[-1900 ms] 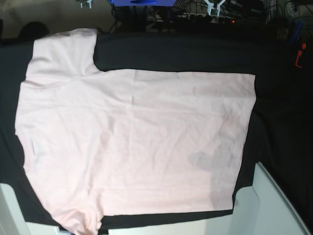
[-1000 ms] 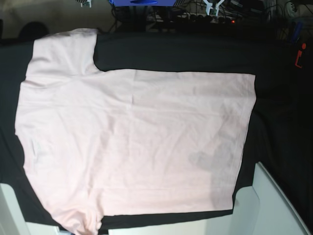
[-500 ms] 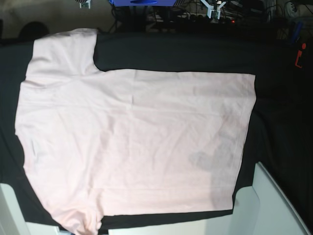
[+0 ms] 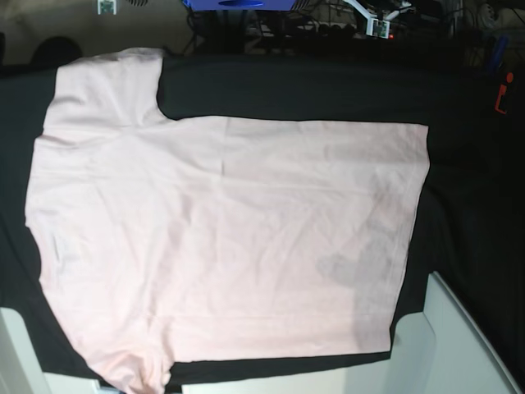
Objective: Fold the T-shirt properly
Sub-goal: 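Move both grippers from rest toward the shirt's shoulder corners, then grasp the pink shirt's shoulder edges with both grippers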
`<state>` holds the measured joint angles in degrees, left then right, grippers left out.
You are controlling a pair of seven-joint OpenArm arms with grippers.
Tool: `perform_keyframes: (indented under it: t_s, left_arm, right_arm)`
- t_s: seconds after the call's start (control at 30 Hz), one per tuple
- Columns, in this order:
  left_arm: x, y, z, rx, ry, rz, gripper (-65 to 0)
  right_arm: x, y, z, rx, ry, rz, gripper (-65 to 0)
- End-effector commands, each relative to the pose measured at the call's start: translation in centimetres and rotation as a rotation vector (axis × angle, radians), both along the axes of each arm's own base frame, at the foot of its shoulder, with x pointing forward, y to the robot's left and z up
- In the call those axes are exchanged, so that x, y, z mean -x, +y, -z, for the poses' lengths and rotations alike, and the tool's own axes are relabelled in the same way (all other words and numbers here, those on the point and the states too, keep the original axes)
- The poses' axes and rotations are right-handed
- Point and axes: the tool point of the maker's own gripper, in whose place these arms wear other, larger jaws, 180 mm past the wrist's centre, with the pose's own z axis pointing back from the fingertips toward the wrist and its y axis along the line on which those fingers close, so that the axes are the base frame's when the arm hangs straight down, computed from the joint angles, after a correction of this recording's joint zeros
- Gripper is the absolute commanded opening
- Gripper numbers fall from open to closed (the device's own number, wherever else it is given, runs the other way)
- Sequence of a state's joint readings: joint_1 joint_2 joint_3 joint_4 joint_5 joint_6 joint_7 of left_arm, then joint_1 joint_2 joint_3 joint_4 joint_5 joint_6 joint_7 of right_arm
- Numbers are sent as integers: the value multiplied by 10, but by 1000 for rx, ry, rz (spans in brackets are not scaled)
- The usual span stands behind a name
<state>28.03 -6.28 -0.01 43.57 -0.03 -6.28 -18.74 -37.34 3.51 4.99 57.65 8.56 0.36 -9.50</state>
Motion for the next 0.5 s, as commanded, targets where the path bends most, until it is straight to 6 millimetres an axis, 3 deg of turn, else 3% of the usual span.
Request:
perform_keyframes:
  t_s: [0.0, 0.2, 0.37, 0.47]
  left_arm:
    - [-6, 1, -10, -4, -40, 12, -650]
    - [-37, -2, -51, -16, -184, 47, -650]
    - [-63, 40, -97, -115, -317, -16, -650]
    - [-76, 61, -115, -165, -372, -47, -650]
  right_arm:
    - [-11, -19, -11, 47, -41, 27, -650]
    - [-61, -54, -62, 126, -173, 103, -650]
    - [-101, -82, -115, 209, -323, 98, -650]
    - [-142, -89, -143, 237, -444, 102, -650]
